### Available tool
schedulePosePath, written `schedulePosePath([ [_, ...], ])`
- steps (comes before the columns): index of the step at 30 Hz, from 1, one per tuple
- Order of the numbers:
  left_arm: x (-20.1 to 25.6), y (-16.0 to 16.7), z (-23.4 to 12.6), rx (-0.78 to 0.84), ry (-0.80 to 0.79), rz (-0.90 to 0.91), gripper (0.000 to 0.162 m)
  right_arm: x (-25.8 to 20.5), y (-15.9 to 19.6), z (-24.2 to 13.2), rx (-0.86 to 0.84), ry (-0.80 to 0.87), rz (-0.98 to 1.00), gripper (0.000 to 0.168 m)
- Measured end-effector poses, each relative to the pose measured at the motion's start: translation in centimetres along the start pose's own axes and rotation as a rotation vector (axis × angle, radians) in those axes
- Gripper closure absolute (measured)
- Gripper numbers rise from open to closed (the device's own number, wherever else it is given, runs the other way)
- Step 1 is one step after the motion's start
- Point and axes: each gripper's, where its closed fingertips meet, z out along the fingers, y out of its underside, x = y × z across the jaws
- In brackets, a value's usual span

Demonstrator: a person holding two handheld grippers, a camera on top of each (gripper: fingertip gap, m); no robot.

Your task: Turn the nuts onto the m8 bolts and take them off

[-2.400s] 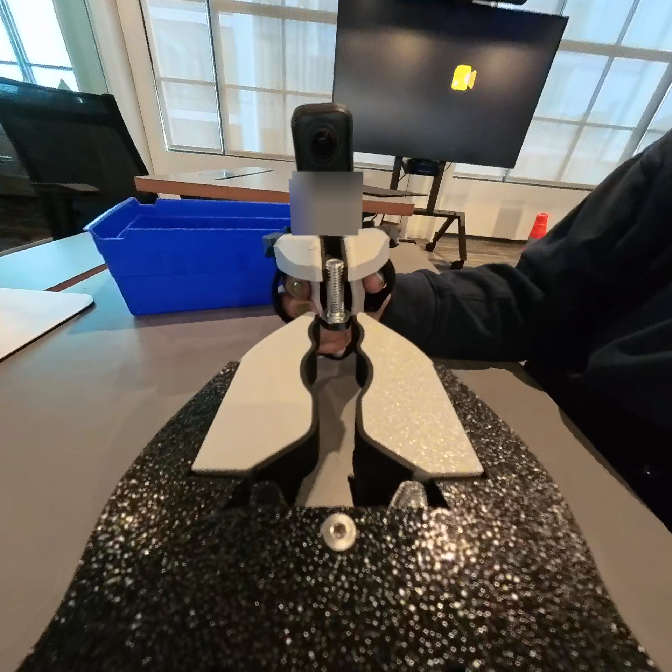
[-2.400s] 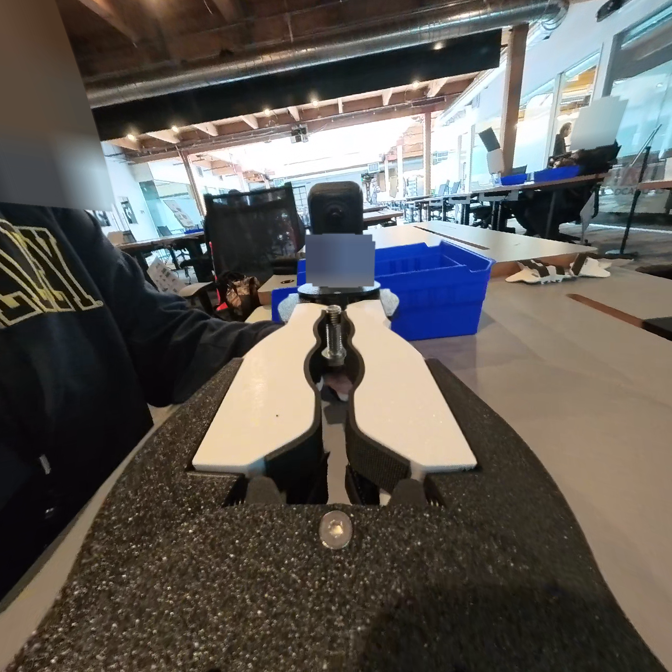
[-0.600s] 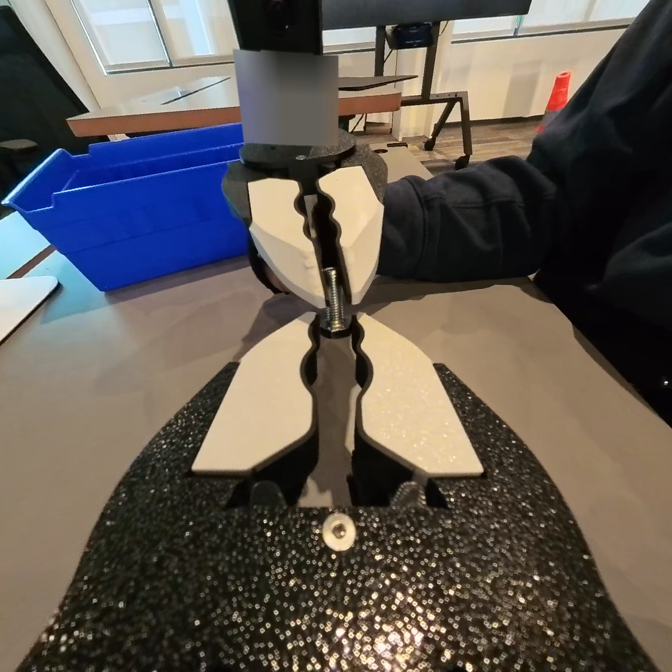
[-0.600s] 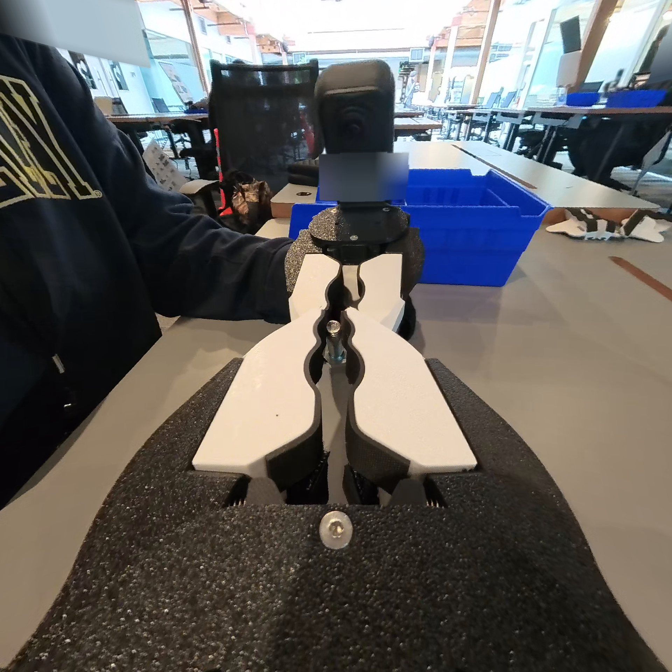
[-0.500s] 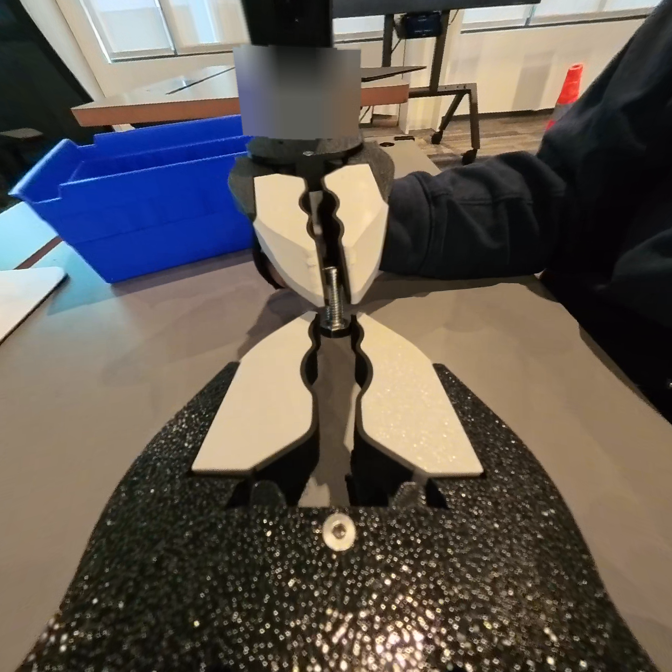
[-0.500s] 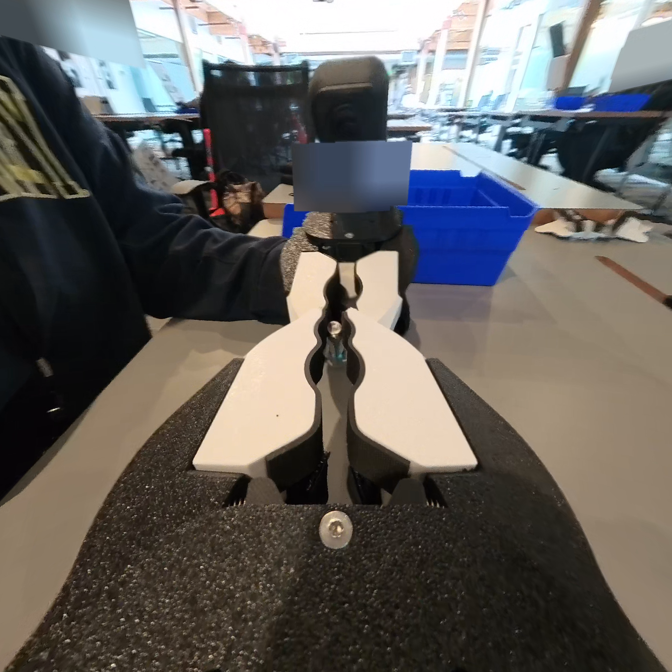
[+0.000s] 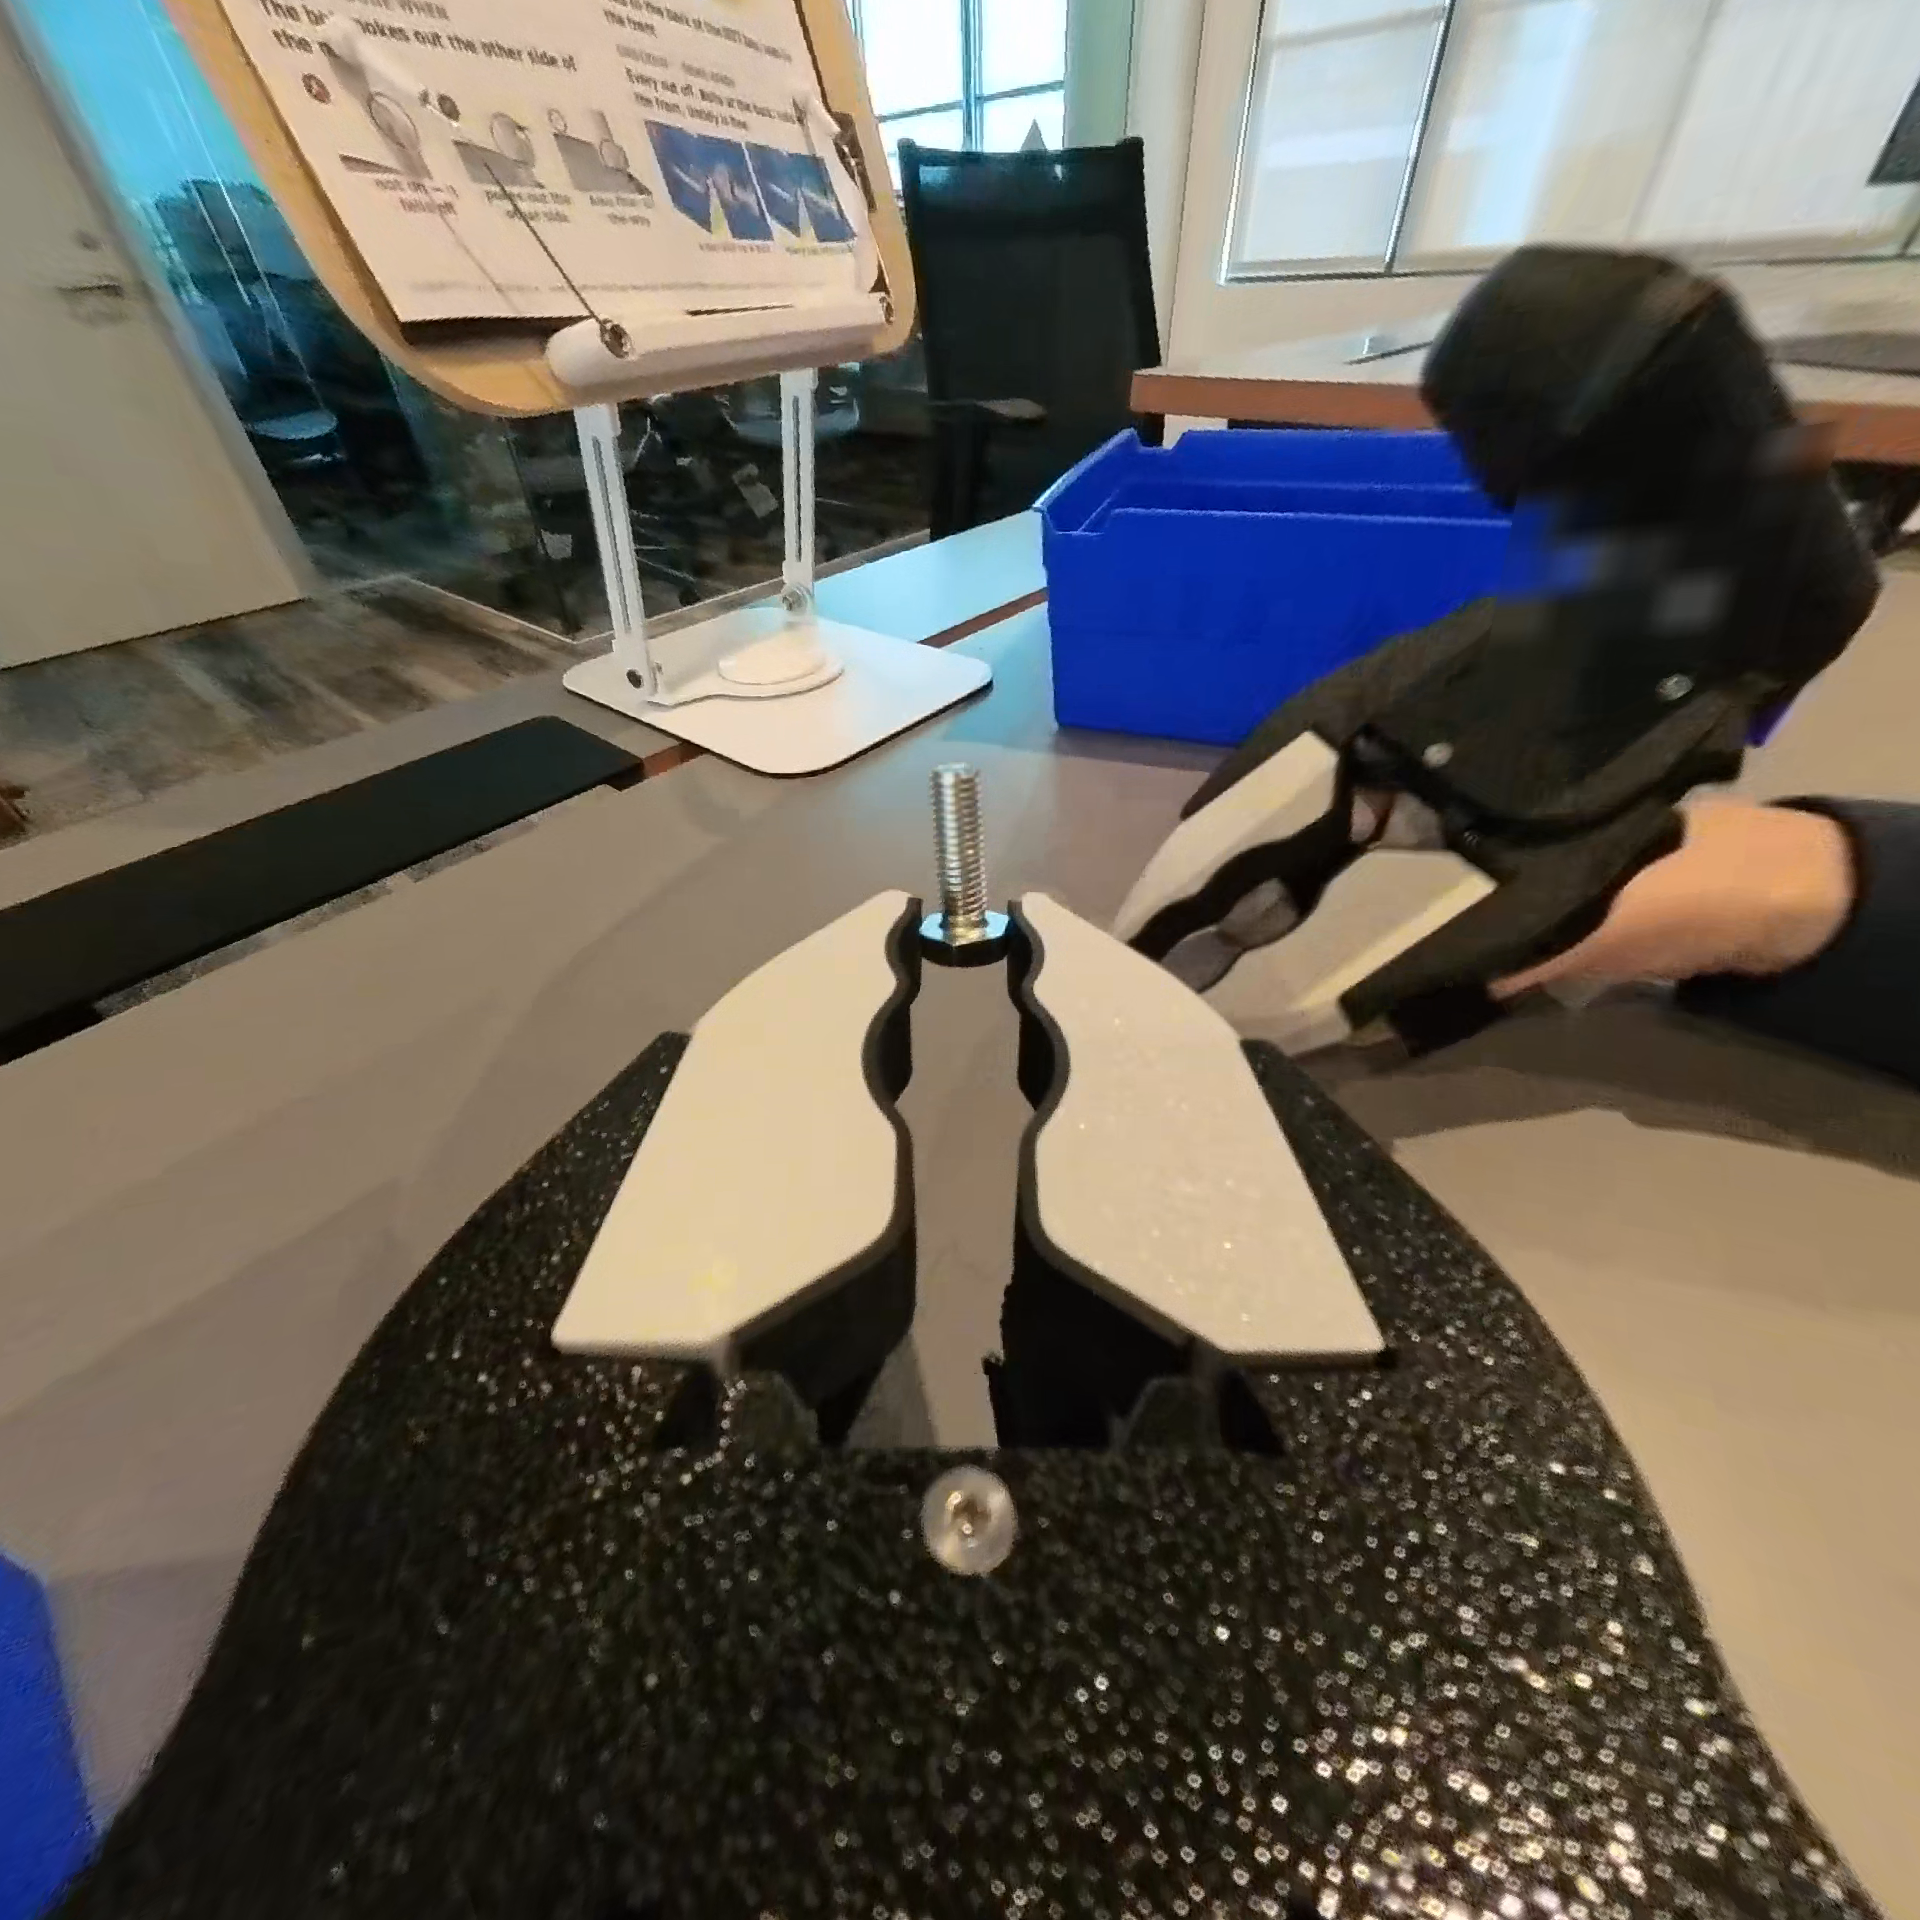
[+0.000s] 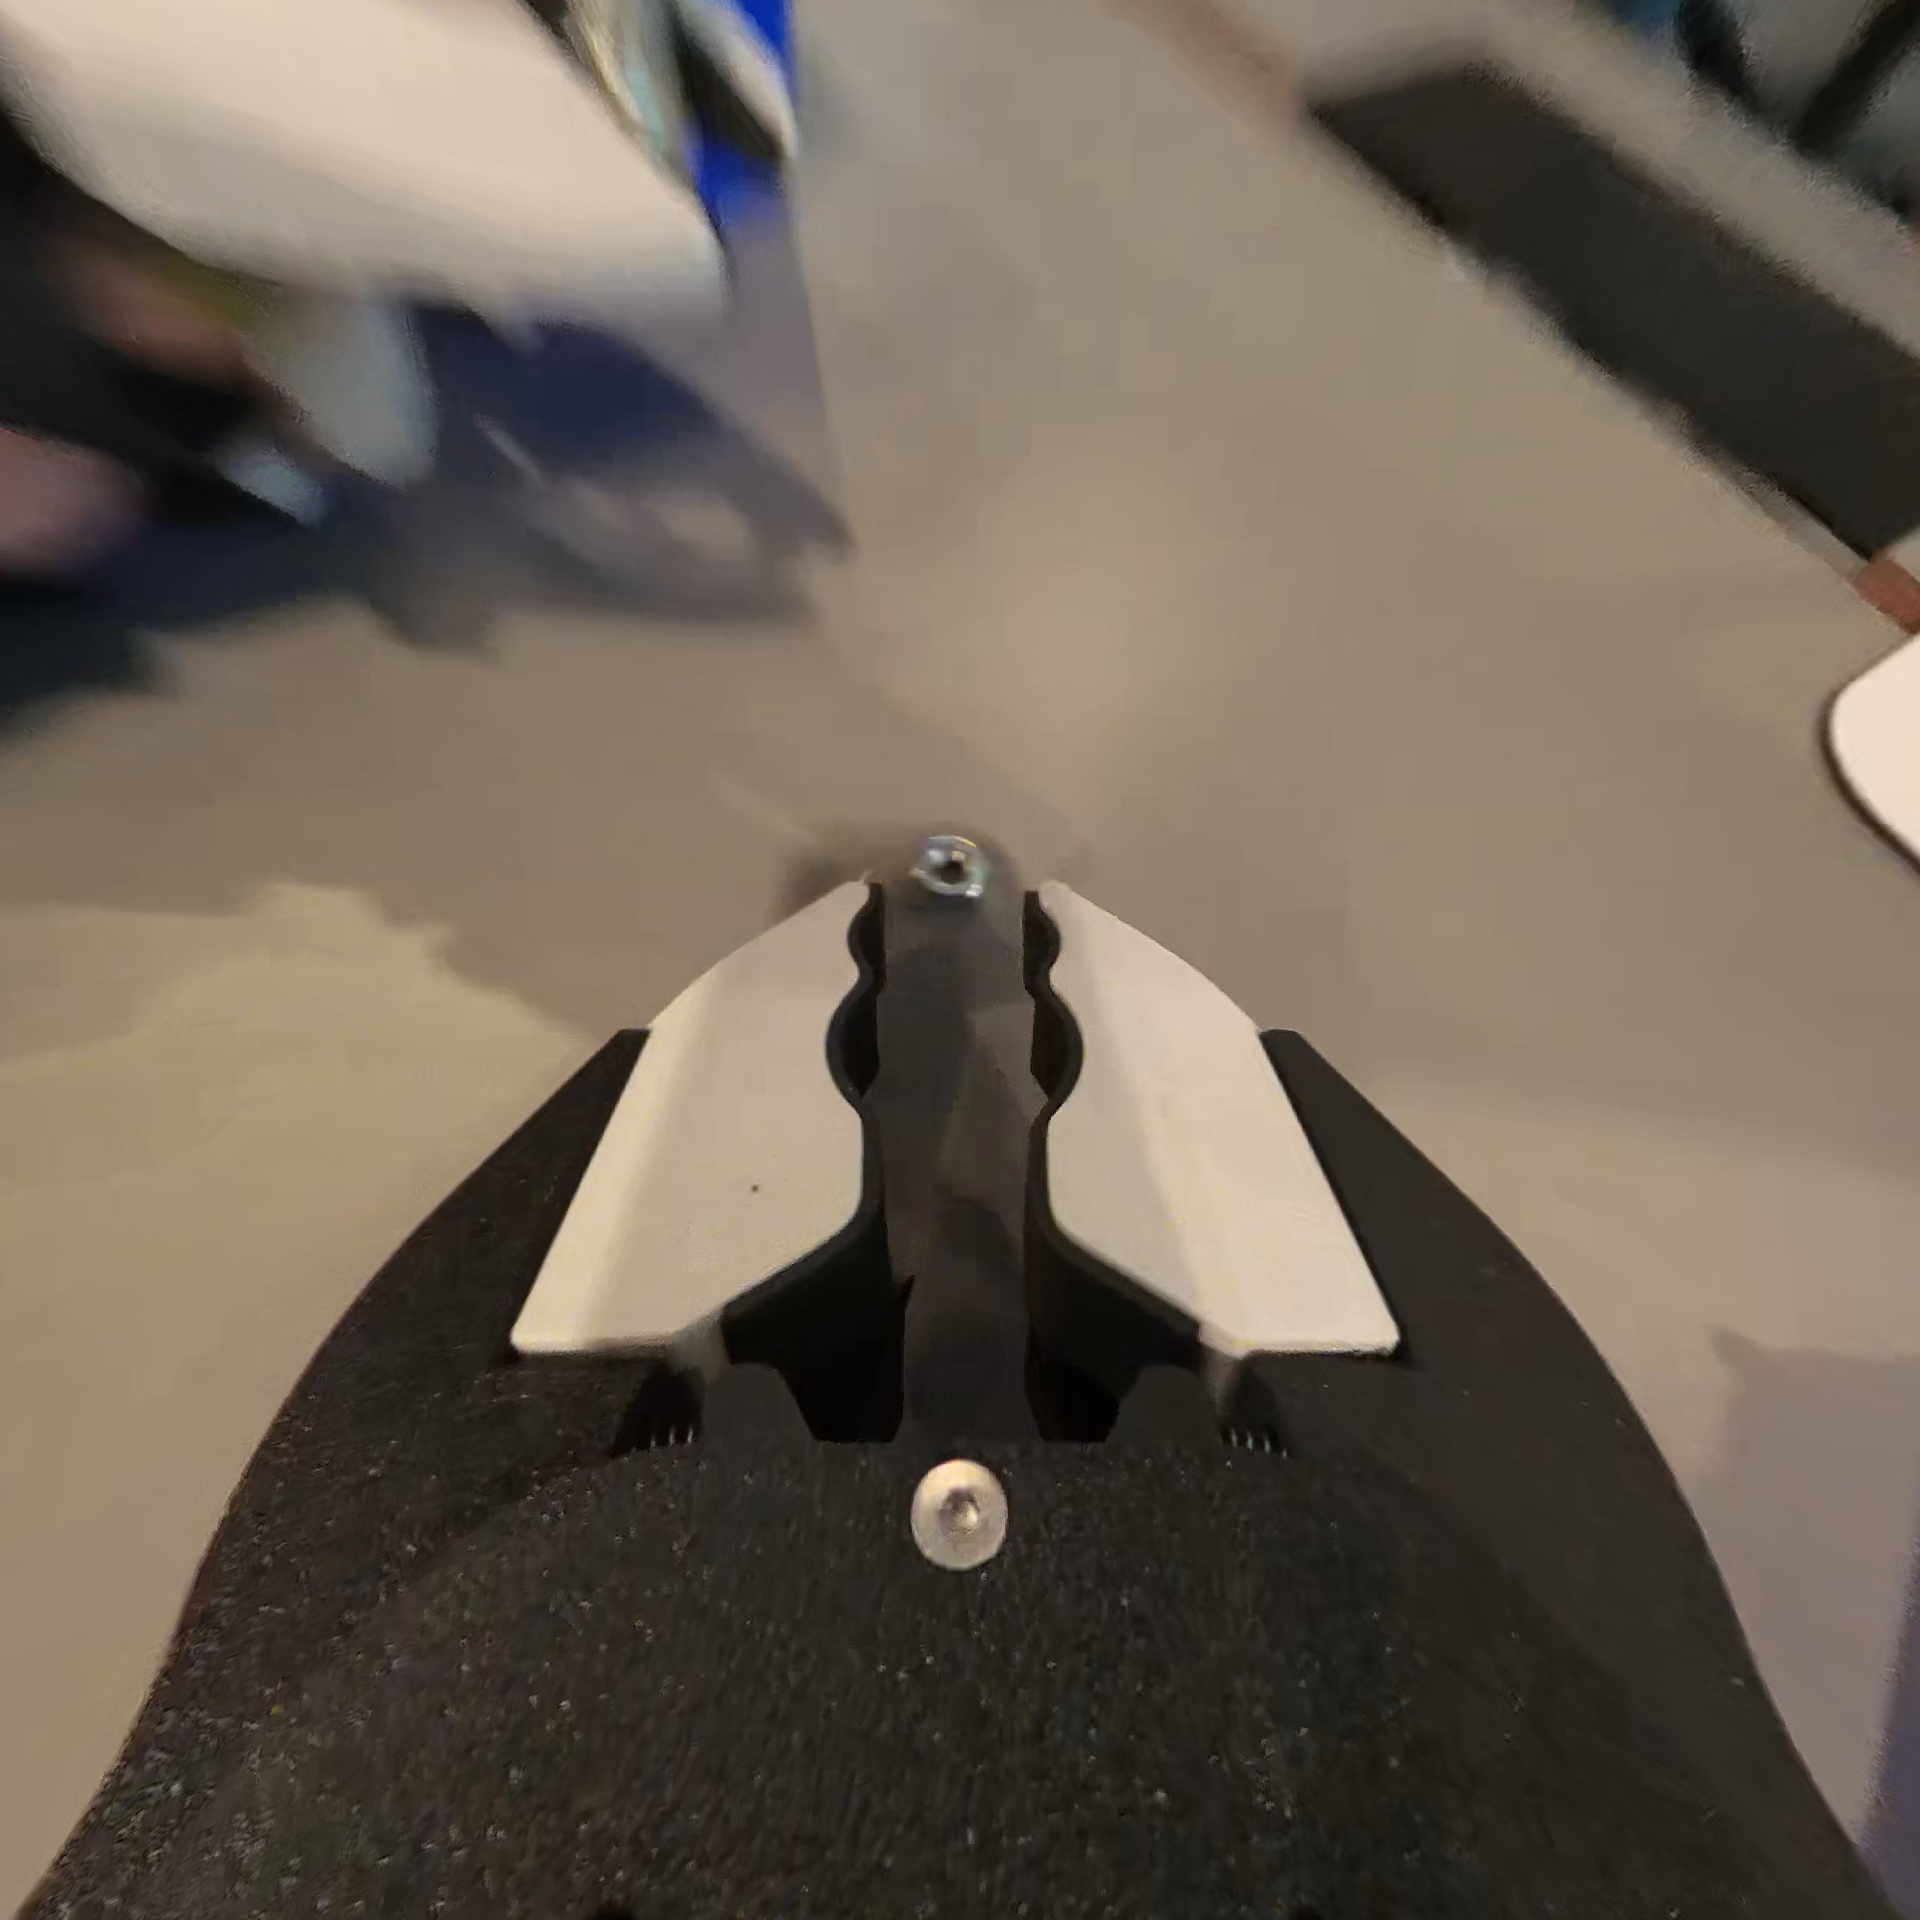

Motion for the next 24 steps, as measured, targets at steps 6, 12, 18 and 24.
schedulePosePath([
  [6,0.4,0.3,0.3,-0.008,0.016,0.015,0.147,0.0,0.1,1.8,-0.085,0.027,-0.005,0.144],
  [12,1.1,0.1,0.5,0.017,0.045,0.036,0.147,-0.4,0.2,1.8,-0.088,-0.010,0.036,0.153],
  [18,2.4,0.2,1.0,0.027,0.083,0.035,0.147,0.0,0.5,1.2,-0.086,-0.003,0.083,0.153],
  [24,4.8,0.7,1.7,0.014,0.183,0.066,0.147,2.0,-0.3,-2.9,0.084,0.085,0.096,0.153],
])
